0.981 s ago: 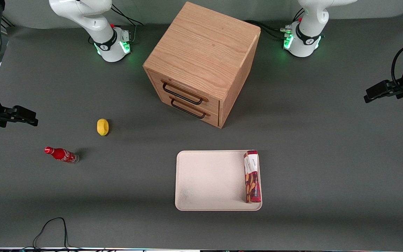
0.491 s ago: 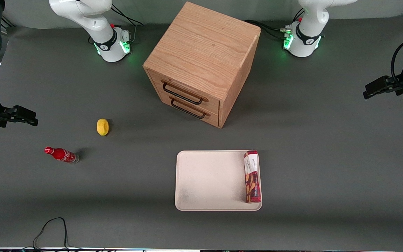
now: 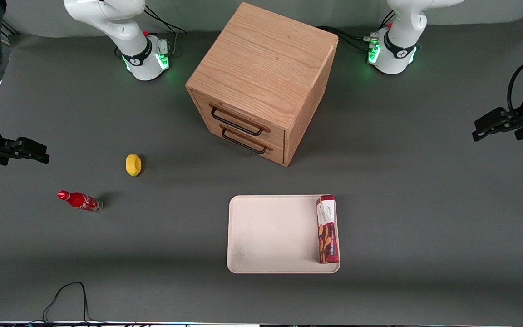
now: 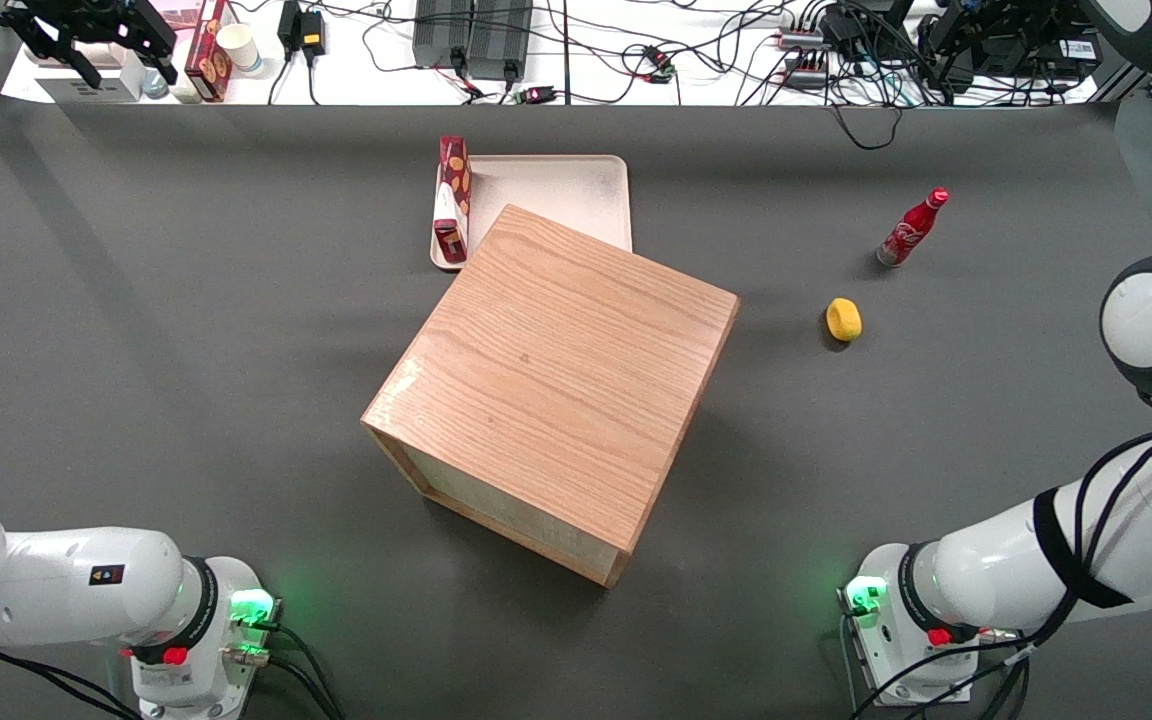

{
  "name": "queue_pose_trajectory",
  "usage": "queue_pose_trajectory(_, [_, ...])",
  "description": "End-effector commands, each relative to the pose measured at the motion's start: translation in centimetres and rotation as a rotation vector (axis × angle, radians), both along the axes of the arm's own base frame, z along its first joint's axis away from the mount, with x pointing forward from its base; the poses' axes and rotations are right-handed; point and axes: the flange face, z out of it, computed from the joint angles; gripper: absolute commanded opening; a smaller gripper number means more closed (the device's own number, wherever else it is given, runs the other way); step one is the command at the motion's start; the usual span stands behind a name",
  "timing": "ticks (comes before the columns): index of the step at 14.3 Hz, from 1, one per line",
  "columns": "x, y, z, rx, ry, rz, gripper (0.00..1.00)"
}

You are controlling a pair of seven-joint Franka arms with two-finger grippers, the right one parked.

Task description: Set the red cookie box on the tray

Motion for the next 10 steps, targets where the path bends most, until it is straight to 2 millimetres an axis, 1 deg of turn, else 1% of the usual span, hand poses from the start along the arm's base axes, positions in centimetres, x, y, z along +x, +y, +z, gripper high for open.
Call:
queue_pose_trajectory(1, [-0.38, -0.14, 0.1, 0.005, 0.001, -0.013, 1.0])
queue_pose_trajectory(3, [-0.87, 0.37, 1.0, 0.006, 0.025, -0.004, 1.0])
queue_pose_trajectory(9, [-1.05, 0.09, 1.01, 0.003, 0.039, -0.021, 1.0])
queue_pose_trajectory(10, [-1.01, -0.32, 0.86, 0.004, 0.04, -0.024, 1.0])
